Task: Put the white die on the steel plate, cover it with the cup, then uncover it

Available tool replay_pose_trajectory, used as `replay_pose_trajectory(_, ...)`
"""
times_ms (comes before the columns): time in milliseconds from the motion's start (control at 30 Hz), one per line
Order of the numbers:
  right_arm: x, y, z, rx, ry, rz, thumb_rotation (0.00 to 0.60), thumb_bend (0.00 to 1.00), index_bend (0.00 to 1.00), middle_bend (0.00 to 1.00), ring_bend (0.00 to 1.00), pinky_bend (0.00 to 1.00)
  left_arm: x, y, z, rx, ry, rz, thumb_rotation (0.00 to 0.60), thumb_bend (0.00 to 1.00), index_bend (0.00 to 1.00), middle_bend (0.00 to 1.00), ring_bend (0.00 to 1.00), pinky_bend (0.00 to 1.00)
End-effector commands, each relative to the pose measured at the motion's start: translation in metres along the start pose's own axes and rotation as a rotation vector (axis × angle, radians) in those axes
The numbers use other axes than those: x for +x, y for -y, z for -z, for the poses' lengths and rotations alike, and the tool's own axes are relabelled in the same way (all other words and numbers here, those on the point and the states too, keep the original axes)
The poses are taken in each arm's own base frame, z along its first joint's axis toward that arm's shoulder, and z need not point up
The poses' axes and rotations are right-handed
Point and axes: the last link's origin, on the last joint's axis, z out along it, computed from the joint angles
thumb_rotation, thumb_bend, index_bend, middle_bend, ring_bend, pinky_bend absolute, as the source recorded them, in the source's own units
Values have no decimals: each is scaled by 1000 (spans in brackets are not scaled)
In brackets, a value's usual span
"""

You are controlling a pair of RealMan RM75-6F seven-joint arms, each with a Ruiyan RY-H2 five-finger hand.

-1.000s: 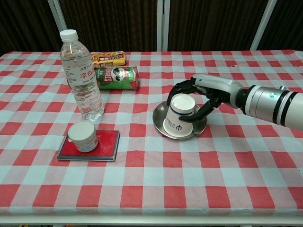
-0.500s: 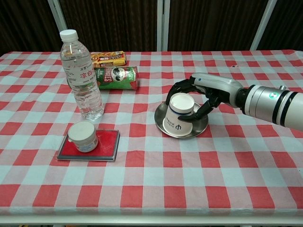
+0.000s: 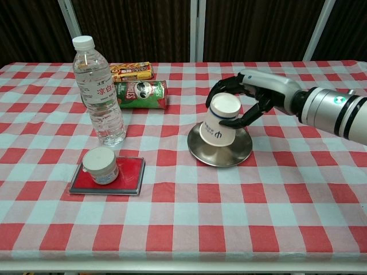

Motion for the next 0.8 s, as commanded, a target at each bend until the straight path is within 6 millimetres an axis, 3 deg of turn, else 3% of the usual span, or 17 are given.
replay_pose_trajectory(33,26,-13,10,-50,-92,-7,600,280,437,284,36,57,-1,0,1,0,2,1,600,68,197,190,98,85)
replay_pose_trajectory(167,43,-37,24,-146,-135,14,600,280,421,276,36,57,-1,-1,2,-3,1,2,600,69,197,191,98,85)
replay_pose_trajectory(300,41,-55,31,-222,-112,47,600,280,366,257,35,57,0,-3,1,-13,-2,-1,600,68,198,191,98,84)
replay_pose_trajectory(467,36,-66,35,-272,-72,82,600,280,163,199,4,54,1,-4,1,-15,-3,-8,600,68,197,191,98,85)
replay_pose_trajectory(600,41,-66,41,-277,-59,123,600,250,6,108,0,16,2,-4,2,-11,-3,-11,600,68,197,191,98,85)
replay_pose_trajectory(733,57,-57,65,-227,-133,189,600,226,0,61,0,0,4,-5,1,-14,-10,-12,600,68,198,191,98,85)
replay_pose_trajectory(800,69,-51,89,-206,-196,258,600,226,0,77,0,0,5,-6,0,-17,-14,-13,600,68,198,191,98,85)
